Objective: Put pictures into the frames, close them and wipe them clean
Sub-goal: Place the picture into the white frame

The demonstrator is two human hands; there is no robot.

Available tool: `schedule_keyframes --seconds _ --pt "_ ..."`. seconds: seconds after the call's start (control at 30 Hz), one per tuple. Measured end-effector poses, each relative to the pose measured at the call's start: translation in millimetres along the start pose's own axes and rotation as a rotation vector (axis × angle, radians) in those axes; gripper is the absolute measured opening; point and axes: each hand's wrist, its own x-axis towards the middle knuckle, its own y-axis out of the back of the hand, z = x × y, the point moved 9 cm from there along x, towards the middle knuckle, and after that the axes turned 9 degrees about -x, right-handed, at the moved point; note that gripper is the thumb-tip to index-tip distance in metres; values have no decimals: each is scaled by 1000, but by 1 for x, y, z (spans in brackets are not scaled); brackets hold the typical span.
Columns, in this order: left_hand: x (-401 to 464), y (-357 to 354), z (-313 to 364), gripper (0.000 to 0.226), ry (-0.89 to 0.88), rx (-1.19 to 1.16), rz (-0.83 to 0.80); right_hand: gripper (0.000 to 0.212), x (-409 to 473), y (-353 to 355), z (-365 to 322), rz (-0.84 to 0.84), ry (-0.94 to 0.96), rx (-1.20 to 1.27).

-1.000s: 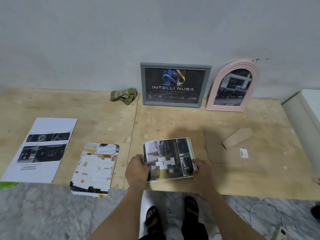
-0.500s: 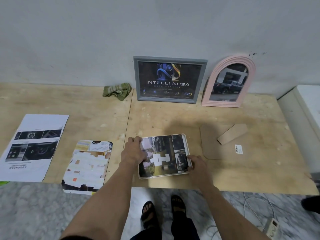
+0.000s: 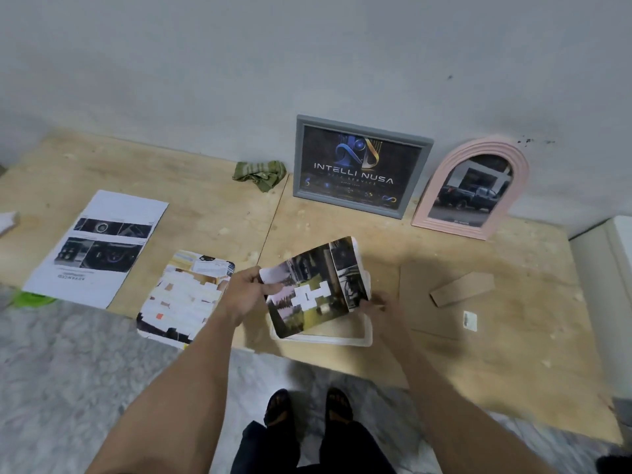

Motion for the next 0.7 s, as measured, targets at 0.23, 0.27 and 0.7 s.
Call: schedule_keyframes --seconds 0.23,0.27,0.7 --pt "-32 86 5 11 4 -346 224 27 15 -19 -138 -108 186 57" --pt "-37 108 2 13 7 -362 286 31 16 -36 -161 -136 207 58" --pt "-9 364 -59 16 116 -533 787 17 64 -324 -378 -251 437 -311"
